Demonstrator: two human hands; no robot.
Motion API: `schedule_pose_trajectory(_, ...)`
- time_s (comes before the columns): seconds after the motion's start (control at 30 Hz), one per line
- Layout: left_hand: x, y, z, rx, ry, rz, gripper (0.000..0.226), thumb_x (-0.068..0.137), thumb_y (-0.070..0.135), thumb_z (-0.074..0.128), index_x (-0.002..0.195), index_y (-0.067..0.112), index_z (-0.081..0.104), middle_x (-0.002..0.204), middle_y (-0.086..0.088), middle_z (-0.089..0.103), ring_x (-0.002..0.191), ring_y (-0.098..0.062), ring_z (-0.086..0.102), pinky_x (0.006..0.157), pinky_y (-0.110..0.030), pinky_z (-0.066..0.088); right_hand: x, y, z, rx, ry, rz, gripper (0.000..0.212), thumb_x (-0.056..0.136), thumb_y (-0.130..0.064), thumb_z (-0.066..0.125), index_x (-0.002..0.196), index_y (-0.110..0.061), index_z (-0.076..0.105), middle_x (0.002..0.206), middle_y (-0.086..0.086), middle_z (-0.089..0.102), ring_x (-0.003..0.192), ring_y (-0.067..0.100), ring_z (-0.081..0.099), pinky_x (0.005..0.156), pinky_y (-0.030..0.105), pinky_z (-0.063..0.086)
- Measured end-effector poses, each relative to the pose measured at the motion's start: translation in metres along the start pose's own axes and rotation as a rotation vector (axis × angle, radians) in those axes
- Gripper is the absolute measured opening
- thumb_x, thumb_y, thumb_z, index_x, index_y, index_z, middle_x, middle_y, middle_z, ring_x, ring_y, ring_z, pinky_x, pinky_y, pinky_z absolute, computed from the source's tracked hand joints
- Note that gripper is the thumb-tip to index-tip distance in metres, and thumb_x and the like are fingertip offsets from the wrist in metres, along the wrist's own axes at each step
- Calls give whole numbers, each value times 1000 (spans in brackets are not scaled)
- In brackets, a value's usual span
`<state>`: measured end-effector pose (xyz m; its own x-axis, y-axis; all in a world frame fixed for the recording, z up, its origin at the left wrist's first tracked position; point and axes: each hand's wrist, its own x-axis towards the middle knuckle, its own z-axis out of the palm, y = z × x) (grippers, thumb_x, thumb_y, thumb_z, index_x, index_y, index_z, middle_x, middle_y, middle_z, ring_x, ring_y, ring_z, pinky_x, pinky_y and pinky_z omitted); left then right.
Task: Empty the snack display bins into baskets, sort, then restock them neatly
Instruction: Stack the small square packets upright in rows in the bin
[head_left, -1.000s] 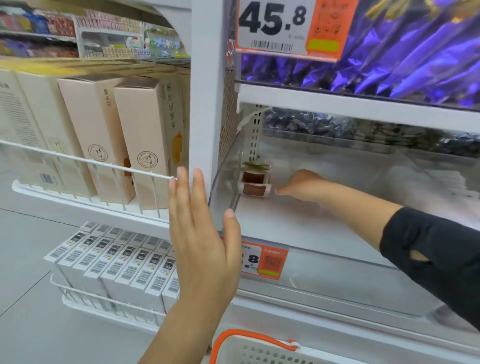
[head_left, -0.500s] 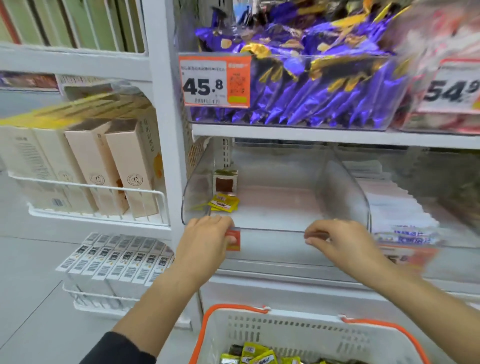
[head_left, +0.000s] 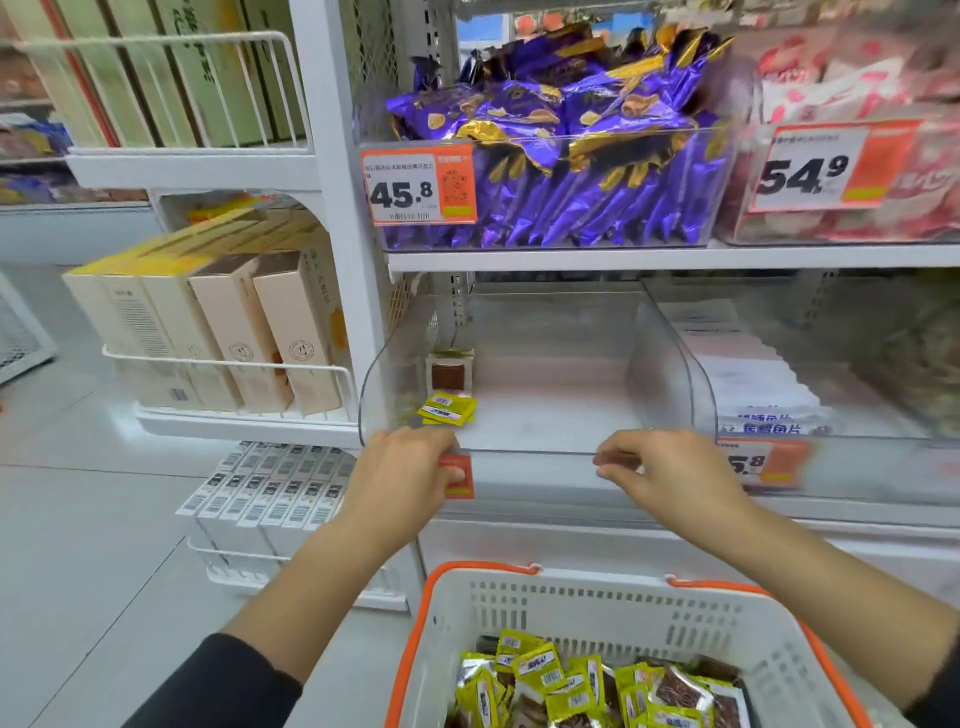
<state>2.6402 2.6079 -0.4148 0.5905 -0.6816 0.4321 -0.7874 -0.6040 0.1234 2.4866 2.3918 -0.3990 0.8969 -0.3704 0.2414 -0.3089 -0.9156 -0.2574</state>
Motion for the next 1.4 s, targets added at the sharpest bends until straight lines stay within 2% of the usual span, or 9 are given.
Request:
schedule_pose_trajectory(0.13,-7,6,-1,100,-111,14,23,90,33,59,109,22,67,105,-3,71,103,-28,61,80,-32,40,-9,4,13,-4,-51,-50,20,92,-35,61,109,-30,70,106,-11,71,103,13,63,80,27,45)
schedule_pose_trajectory(0.37,-27,46,19,-126,296,276,26,85,23,48,94,12,70,82,-3,68,78,-27,62,69,-36,47,-47,8,45,68,429,-490,21,90,-32,55,83,-20,71,70,-7,68,64,14,65,54,27,50)
schedule_pose_trajectory(0.47,-62,80,68,-316,210,120,26,85,22,46,92,13,70,82,-2,71,77,-28,65,66,-35,51,-79,-1,91,73,188,-352,34,90,-40,43,76,-22,68,61,-6,65,56,19,64,49,26,42)
schedule_pose_trajectory(0.6,-126,94,161,-371,-224,-391,26,91,18,50,111,19,67,106,-4,70,99,-25,63,81,-35,49,-122,24,176,-100,-398,-108,30,98,-34,40,98,-17,65,93,4,70,89,28,65,62,30,39)
schedule_pose_trajectory(0.8,-205,75,253,-148,-657,-618,68,95,36,55,149,9,24,153,-13,30,141,-28,28,112,-37,28,-198,70,267,89,-711,462,43,97,-40,48,136,-22,48,133,6,53,121,25,51,86,34,47)
schedule_pose_trajectory(0.93,-209,65,280,-75,-699,-610,88,90,49,59,153,11,10,160,-13,9,147,-29,11,119,-37,12,-211,81,291,176,-670,612,43,96,-38,53,136,-22,48,135,6,49,122,24,48,89,35,47)
schedule_pose_trajectory(1.13,-200,57,321,-146,-723,-839,91,85,47,67,151,15,12,152,-18,26,139,-35,28,110,-47,33,-182,61,312,644,-509,878,37,98,-24,53,133,-13,53,129,8,58,106,28,60,84,36,47)
schedule_pose_trajectory(1.27,-192,50,318,-78,-711,-811,69,93,36,60,148,15,24,136,-14,51,118,-32,56,93,-42,49,-172,48,333,856,-528,1009,32,96,-23,56,126,-14,59,121,4,59,93,17,54,86,32,43)
schedule_pose_trajectory(1.4,-185,46,291,-427,-428,-1041,37,93,17,63,129,11,56,114,-8,67,106,-27,62,91,-33,46,-168,38,343,1033,-488,1126,15,94,-26,59,107,-21,64,108,1,63,99,18,60,98,40,46)
